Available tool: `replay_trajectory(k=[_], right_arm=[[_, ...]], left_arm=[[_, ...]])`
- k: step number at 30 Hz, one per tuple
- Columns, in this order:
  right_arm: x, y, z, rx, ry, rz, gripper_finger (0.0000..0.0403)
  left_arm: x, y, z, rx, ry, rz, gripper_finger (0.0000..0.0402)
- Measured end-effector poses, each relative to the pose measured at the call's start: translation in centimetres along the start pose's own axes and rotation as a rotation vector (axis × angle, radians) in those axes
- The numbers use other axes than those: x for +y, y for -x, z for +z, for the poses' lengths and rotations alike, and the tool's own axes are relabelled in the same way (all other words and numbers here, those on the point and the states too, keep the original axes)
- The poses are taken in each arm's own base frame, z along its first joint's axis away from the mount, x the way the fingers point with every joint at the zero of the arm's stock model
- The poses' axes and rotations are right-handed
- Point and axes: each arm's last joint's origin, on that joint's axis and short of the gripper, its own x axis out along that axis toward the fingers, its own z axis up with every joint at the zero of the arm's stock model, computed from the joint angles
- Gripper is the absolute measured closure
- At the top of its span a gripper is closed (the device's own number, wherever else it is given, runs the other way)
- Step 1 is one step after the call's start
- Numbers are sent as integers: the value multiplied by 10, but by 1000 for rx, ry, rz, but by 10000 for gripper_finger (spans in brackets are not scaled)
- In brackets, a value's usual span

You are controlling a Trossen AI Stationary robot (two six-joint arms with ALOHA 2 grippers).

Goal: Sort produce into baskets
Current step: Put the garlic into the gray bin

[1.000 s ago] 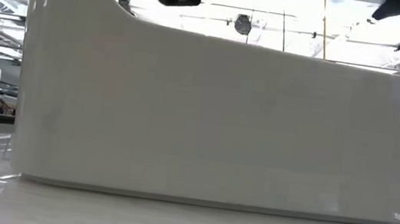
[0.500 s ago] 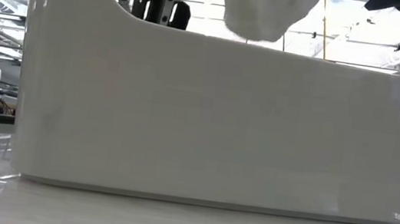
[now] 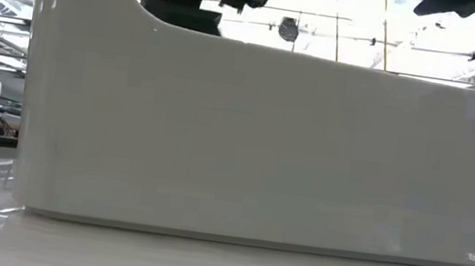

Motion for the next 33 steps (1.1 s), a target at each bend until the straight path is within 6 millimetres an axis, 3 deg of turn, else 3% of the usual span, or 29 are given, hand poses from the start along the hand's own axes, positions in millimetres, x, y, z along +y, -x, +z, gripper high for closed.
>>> replay_trajectory(k=[7, 14, 18, 25, 29, 33], right_arm=[[-10, -7, 15, -73, -92, -33, 74], [-18, -18, 25, -108, -154, -82, 74], [-19, -29, 27, -93, -164, -110, 74], [-13, -55, 28, -53, -156, -147, 74], [-7, -72, 28, -33, -141, -159, 74], [-3, -87, 24, 8, -124, -182, 74]], left_arm=[[5, 16, 11, 55, -53, -80, 218], [1, 53, 16, 25, -160, -119, 217], [-3, 80, 9, -2, -218, -70, 217], [3, 111, -38, 110, -161, 297, 217], [7, 107, -66, 203, -104, 450, 217], [11, 91, -95, 310, -53, 443, 217]])
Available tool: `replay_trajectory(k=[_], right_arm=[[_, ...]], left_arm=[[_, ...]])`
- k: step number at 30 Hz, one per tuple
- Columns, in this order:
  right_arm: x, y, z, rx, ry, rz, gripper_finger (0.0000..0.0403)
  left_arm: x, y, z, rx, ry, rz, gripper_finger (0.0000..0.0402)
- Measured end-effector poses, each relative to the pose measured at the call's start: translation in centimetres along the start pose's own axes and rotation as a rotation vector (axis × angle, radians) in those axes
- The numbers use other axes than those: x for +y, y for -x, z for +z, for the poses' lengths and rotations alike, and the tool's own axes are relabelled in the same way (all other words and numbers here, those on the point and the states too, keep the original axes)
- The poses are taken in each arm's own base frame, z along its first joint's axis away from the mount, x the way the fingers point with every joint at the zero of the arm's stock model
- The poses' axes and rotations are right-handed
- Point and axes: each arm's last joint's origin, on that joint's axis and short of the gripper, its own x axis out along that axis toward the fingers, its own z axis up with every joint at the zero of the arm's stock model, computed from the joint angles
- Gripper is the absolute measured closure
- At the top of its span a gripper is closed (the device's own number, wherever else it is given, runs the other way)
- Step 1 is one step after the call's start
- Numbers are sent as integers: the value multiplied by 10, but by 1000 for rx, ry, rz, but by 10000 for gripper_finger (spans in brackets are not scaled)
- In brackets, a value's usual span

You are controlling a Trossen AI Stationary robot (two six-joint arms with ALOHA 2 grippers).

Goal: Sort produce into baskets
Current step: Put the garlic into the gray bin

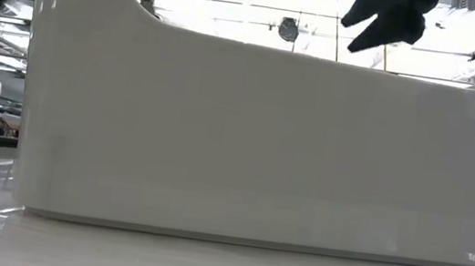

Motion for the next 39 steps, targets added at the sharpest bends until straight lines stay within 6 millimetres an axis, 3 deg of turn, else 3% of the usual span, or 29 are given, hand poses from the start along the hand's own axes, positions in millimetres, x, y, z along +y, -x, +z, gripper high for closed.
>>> replay_trajectory(k=[8, 18, 23, 39], right_arm=[[4, -18, -4, 90, 38, 31, 74], [-2, -24, 2, 75, 40, 26, 74], [-4, -26, 6, 53, 38, 29, 74], [-5, -26, 7, 51, 46, 26, 74]], left_arm=[[-13, -39, -54, 128, -49, 29, 217], [-26, -73, -98, 112, -106, -77, 217], [-22, -85, -108, 101, -82, 5, 217], [-29, -117, -105, 73, -172, 43, 217]])
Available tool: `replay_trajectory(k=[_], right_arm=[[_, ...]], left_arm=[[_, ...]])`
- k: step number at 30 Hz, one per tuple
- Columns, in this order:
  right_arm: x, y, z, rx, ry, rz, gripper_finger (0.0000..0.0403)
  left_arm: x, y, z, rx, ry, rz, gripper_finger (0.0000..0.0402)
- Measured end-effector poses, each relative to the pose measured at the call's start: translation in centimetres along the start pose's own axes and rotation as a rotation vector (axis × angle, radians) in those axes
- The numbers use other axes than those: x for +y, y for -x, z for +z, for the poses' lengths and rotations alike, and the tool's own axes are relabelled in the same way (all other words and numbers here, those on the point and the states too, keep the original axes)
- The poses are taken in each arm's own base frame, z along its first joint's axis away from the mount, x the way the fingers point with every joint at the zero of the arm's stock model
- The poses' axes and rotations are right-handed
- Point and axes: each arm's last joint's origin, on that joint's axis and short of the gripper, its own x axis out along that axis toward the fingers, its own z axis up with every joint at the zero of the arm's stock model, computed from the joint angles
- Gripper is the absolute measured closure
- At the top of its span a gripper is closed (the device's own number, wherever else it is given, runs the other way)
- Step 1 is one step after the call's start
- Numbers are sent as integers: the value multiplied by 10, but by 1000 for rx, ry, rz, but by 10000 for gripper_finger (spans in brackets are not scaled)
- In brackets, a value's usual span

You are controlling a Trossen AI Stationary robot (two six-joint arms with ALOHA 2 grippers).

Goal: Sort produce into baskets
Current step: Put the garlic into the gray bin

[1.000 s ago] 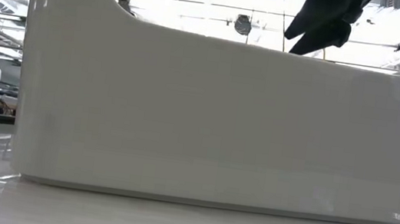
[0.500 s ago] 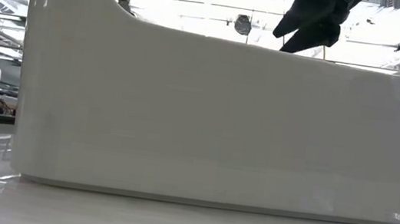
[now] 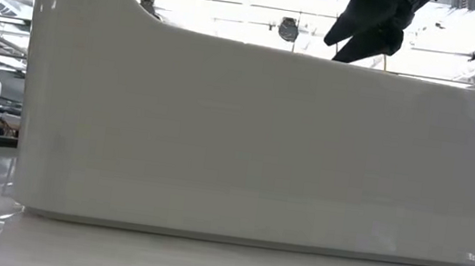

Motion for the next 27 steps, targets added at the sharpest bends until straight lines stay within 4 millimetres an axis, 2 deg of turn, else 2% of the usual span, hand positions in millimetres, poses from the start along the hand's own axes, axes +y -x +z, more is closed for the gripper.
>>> replay_trajectory(k=[6, 14, 18, 23, 27], right_arm=[[0, 0, 0, 0, -1, -1, 74], [0, 0, 0, 1, -2, -1, 74], [0, 0, 0, 13, -25, 21, 74], [1, 0, -1, 16, -59, 26, 74], [2, 0, -1, 34, -99, 58, 74]], left_arm=[[-1, 0, 1, -26, -7, 12, 225], [-2, -1, 3, -49, -25, -6, 301], [-2, 4, 5, -73, -21, -26, 312], [0, 25, 22, -191, -52, -59, 309], [2, 52, 48, -349, -125, -51, 309]])
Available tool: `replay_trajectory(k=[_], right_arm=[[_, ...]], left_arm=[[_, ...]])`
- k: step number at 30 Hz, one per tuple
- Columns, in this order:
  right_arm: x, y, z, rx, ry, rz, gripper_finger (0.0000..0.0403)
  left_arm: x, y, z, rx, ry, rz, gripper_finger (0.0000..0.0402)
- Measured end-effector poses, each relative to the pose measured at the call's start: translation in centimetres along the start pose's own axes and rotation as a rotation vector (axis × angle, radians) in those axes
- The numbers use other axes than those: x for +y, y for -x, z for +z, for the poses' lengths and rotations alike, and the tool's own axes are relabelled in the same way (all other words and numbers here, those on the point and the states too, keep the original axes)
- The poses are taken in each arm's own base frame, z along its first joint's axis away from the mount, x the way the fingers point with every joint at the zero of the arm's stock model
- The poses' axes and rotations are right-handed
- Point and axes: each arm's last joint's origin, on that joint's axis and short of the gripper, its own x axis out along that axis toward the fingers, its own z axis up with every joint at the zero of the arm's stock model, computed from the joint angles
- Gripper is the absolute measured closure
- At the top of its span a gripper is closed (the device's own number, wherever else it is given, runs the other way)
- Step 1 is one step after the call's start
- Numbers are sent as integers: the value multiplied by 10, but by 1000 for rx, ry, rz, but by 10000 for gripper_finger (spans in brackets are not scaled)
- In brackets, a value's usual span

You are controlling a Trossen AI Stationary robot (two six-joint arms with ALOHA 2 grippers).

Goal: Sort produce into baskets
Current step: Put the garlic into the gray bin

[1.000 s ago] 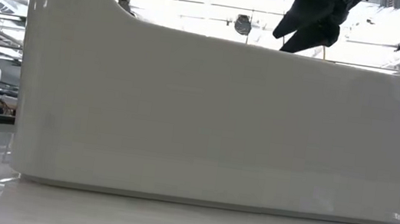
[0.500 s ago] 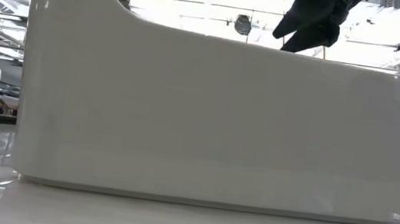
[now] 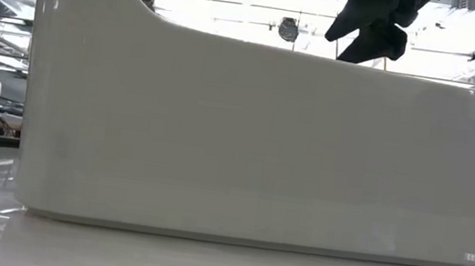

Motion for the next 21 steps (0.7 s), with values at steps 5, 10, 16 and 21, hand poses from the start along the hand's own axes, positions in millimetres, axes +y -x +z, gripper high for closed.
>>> replay_trajectory(k=[5, 10, 16, 21], right_arm=[[2, 0, -1, 43, -56, 58, 74], [-2, 1, -11, 167, -152, 51, 74], [-15, 9, -35, 374, -208, -151, 74], [-19, 17, -47, 463, -181, -248, 74]], left_arm=[[14, 16, 48, -200, -166, 104, 309], [35, 22, 92, -398, -281, 131, 309], [62, 13, 124, -481, -290, 114, 308], [67, -2, 139, -513, -286, -11, 308]])
